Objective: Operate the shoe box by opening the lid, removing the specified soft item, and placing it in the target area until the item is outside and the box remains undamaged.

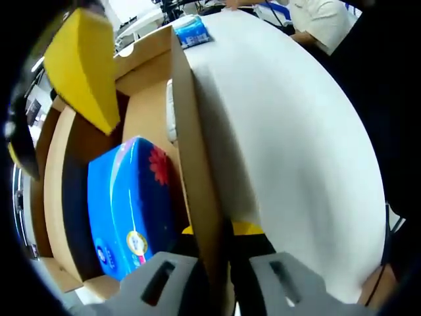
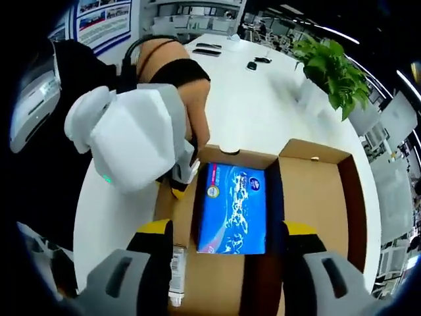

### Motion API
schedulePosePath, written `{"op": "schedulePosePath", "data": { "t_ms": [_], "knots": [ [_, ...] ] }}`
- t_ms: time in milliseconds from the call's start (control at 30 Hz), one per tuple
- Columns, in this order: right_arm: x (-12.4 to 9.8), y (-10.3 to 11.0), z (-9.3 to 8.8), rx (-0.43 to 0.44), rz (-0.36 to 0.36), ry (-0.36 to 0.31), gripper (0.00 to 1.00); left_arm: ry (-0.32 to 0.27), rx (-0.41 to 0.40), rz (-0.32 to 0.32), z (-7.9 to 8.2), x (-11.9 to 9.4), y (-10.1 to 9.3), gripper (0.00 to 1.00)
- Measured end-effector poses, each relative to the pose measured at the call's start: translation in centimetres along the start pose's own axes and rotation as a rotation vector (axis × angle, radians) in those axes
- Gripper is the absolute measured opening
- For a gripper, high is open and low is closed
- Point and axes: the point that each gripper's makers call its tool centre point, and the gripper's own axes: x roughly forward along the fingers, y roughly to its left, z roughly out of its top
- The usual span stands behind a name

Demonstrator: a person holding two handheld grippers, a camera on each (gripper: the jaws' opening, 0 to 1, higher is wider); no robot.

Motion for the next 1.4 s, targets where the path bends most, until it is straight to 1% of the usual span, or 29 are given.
{"op": "schedulePosePath", "data": {
  "t_ms": [100,167,267,300,433,633,767,967,1400],
  "knots": [
    [0.6,0.0,-0.2,-0.011,0.004,0.015,0.70,0.000,-0.002,0.000,0.0,0.0,0.0,0.05],
    [0.8,-0.2,-0.3,0.025,0.008,0.024,0.71,0.000,-0.001,0.000,0.0,0.0,0.0,0.05],
    [1.1,-0.1,-0.1,0.028,0.022,0.024,0.69,0.001,0.001,0.000,0.0,0.0,0.0,0.05],
    [1.4,0.1,-0.3,0.043,0.034,0.035,0.69,0.001,0.001,-0.001,0.0,0.0,-0.1,0.05],
    [2.2,0.2,-0.6,0.036,0.041,0.051,0.72,0.000,0.002,-0.001,0.0,0.0,-0.1,0.05],
    [2.9,-0.1,-1.1,0.044,0.042,0.073,0.74,0.001,0.002,0.000,0.0,0.0,-0.1,0.05],
    [3.3,-0.1,-1.4,0.030,0.048,0.089,0.76,0.001,0.003,0.000,0.0,0.0,-0.1,0.05],
    [4.1,-0.3,-1.3,0.039,0.060,0.088,0.76,0.001,0.001,0.000,-0.1,0.0,0.0,0.05],
    [6.1,-0.5,-1.5,0.047,0.094,0.117,0.77,0.002,0.003,-0.001,0.0,0.0,0.0,0.05]
  ]
}}
